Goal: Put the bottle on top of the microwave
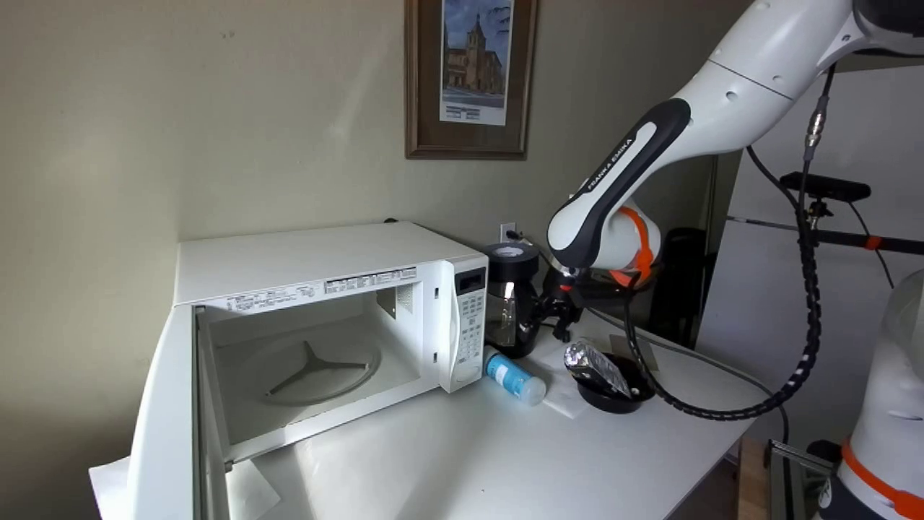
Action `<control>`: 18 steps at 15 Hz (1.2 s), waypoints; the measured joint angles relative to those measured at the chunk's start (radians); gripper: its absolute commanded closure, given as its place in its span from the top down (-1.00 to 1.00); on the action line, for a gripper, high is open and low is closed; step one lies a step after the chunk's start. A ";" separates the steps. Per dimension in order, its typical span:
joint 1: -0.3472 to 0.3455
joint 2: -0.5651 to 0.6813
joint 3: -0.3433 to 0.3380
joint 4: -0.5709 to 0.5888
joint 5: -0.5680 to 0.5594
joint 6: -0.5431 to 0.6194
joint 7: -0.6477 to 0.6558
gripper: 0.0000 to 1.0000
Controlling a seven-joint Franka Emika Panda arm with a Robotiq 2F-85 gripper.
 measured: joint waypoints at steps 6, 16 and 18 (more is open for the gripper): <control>0.000 0.076 0.024 0.024 0.036 0.125 -0.013 1.00; -0.078 0.383 0.156 0.177 0.068 0.297 -0.134 1.00; -0.066 0.431 0.123 0.194 0.031 0.316 -0.154 1.00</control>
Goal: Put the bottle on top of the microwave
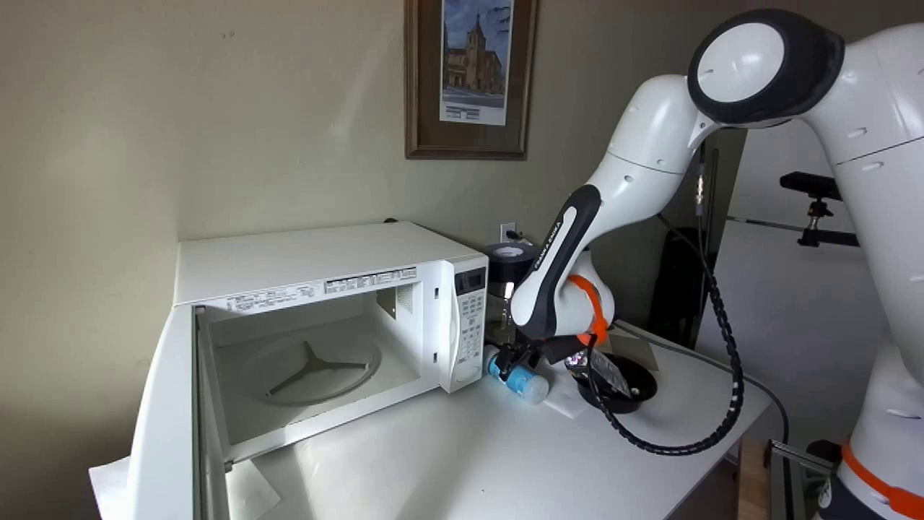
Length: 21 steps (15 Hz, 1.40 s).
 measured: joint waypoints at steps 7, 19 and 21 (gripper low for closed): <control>0.006 0.097 -0.002 0.043 -0.057 0.133 -0.030 -0.24; -0.137 -0.072 0.203 -0.095 -0.059 0.266 0.104 -0.35; -0.144 -0.111 0.233 -0.154 -0.047 0.386 0.133 -0.35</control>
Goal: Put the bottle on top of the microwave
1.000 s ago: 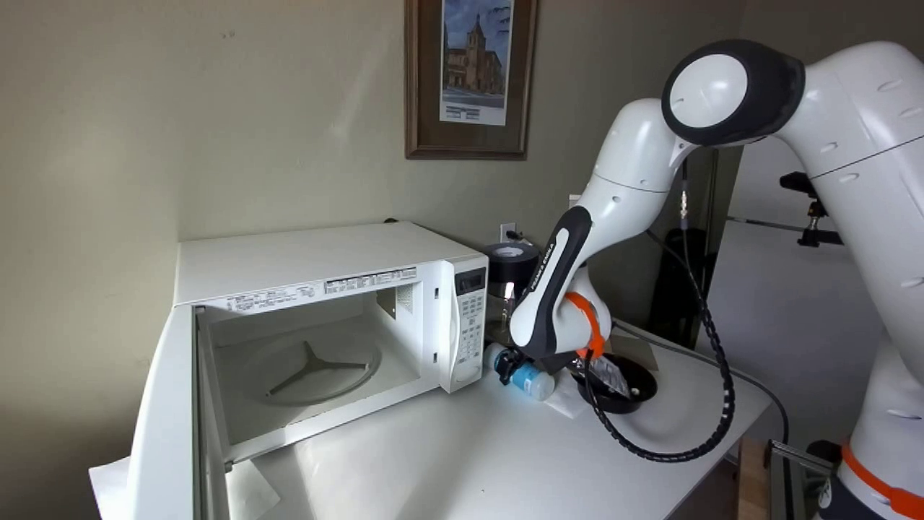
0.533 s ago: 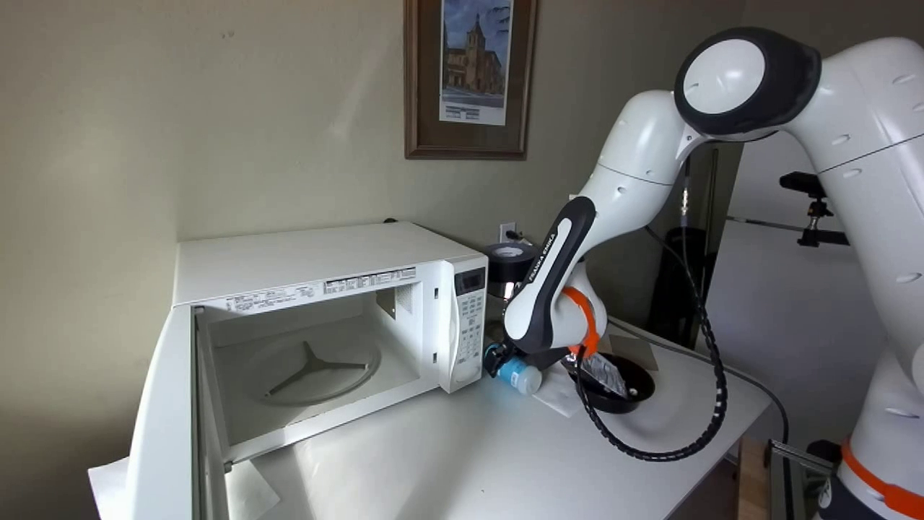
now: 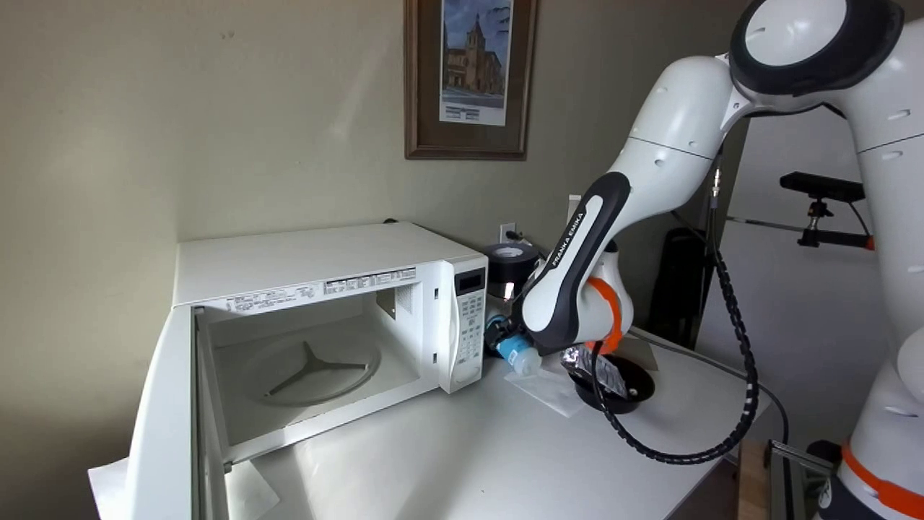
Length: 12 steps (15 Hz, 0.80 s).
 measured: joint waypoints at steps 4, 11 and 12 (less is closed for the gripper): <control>0.109 -0.068 -0.096 -0.093 -0.053 0.205 0.050 -0.35; 0.279 -0.149 -0.202 -0.137 0.036 0.522 -0.101 -0.35; 0.301 -0.167 -0.200 -0.133 0.041 0.559 -0.132 -0.35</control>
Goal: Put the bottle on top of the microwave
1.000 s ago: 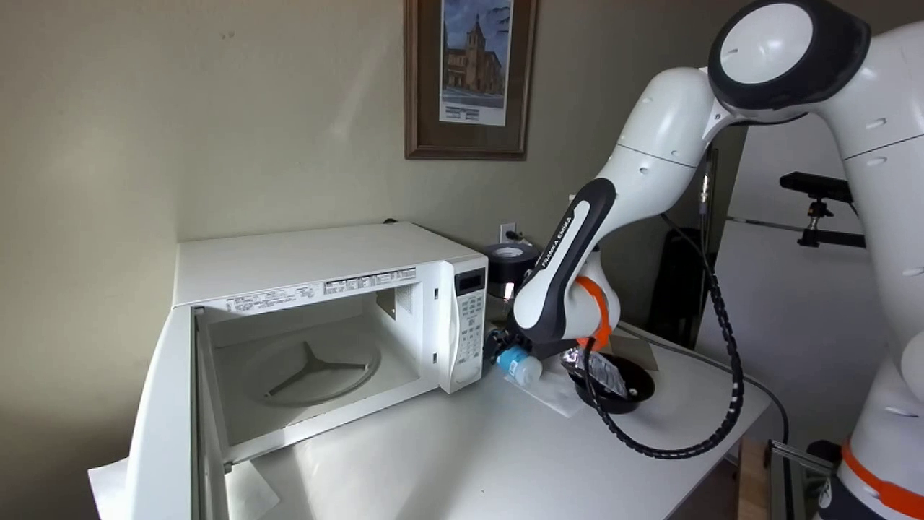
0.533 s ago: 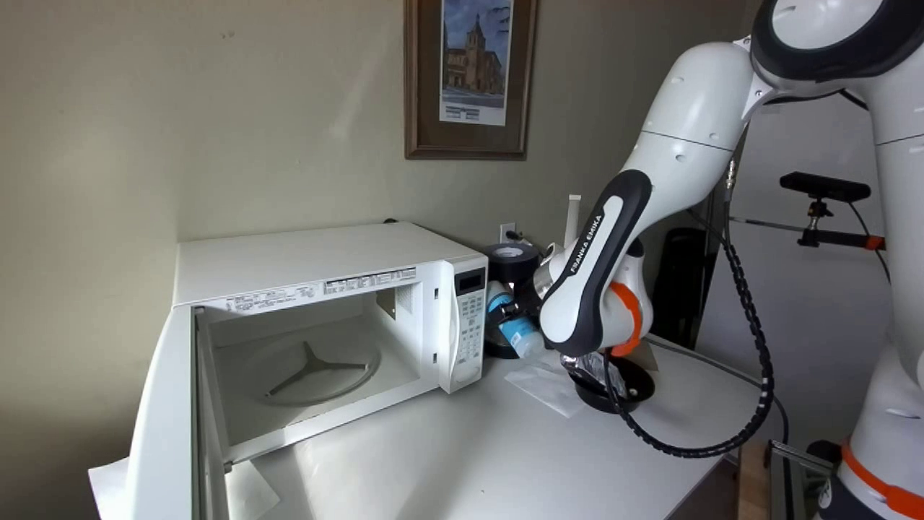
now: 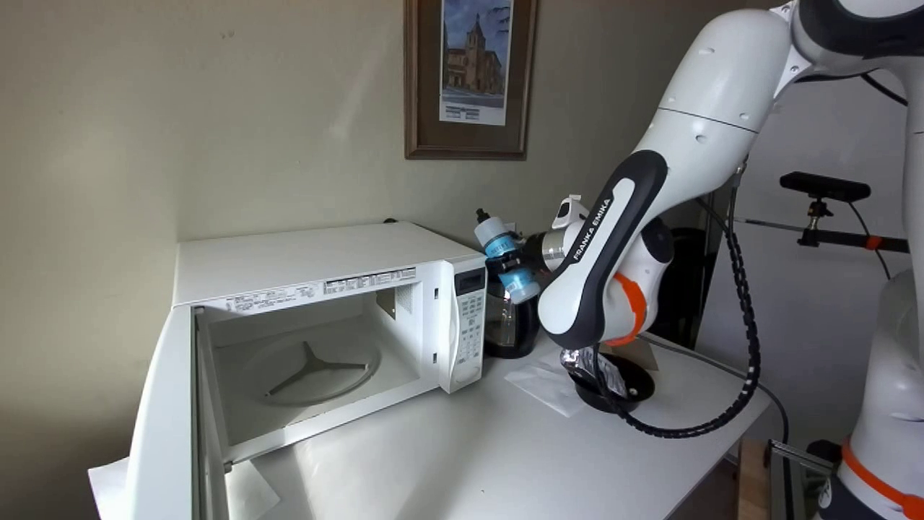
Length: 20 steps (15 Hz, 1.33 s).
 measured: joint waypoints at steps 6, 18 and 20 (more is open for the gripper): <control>0.077 -0.082 0.038 0.079 0.000 0.093 -0.085 0.15; 0.053 -0.083 0.037 0.401 -0.014 0.089 -0.159 -0.35; 0.059 -0.053 0.050 0.401 -0.014 0.089 -0.128 -0.35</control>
